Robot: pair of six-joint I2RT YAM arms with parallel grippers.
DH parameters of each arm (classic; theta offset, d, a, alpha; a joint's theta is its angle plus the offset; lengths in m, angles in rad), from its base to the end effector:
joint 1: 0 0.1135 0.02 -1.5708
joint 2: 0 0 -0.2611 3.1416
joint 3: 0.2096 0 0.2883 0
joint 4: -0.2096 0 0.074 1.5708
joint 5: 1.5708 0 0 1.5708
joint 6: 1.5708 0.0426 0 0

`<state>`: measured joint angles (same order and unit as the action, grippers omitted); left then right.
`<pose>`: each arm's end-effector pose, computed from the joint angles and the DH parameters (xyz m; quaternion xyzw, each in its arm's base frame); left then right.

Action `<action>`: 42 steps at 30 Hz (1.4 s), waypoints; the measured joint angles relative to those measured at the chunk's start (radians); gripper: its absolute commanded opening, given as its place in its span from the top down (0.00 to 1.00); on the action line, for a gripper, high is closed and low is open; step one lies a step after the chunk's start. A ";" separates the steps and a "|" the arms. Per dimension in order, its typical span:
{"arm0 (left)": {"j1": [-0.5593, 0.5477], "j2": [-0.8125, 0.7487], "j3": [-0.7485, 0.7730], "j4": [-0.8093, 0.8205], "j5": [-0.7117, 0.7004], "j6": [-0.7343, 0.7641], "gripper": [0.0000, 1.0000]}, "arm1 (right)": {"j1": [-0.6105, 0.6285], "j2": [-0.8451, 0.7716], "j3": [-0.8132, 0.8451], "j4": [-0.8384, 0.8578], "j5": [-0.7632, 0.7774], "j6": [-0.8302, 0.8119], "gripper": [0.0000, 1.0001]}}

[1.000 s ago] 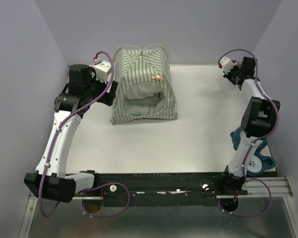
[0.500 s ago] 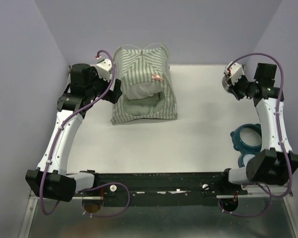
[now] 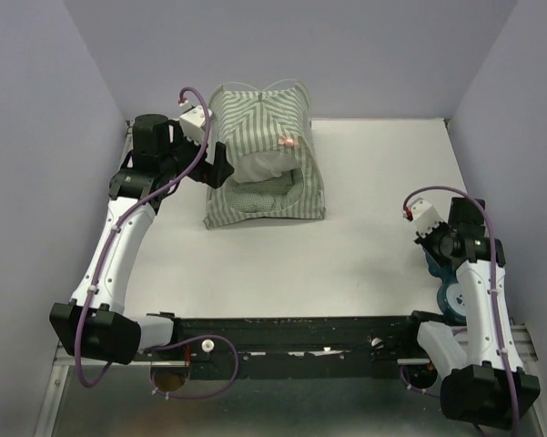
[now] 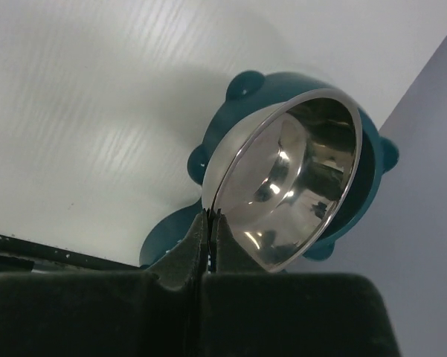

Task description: Set up the pet tent

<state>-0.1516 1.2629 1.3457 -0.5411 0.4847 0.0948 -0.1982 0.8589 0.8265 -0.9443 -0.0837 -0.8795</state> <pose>0.3105 -0.0675 0.3960 0.2271 0.8026 -0.2183 0.5066 0.1952 -0.0356 0.2655 -0.3307 0.8964 -0.1157 0.2715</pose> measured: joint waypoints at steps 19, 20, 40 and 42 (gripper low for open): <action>0.000 0.014 0.124 -0.066 0.043 -0.028 0.01 | -0.014 0.164 -0.175 0.300 0.238 0.006 0.99; 0.000 0.014 0.124 -0.074 0.043 -0.027 0.01 | -0.019 0.169 -0.187 0.312 0.245 0.000 0.99; 0.000 0.002 0.116 -0.096 -0.004 -0.032 0.01 | -0.098 0.625 0.063 0.533 0.269 -0.192 0.81; 0.000 0.002 0.116 -0.098 -0.011 -0.030 0.01 | -0.101 0.686 0.130 0.527 0.261 -0.184 0.57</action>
<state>-0.1516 1.2652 1.4612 -0.6388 0.4736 0.0650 -0.2996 1.5444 0.9565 -0.4175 0.1772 -1.0637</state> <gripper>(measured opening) 0.988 0.063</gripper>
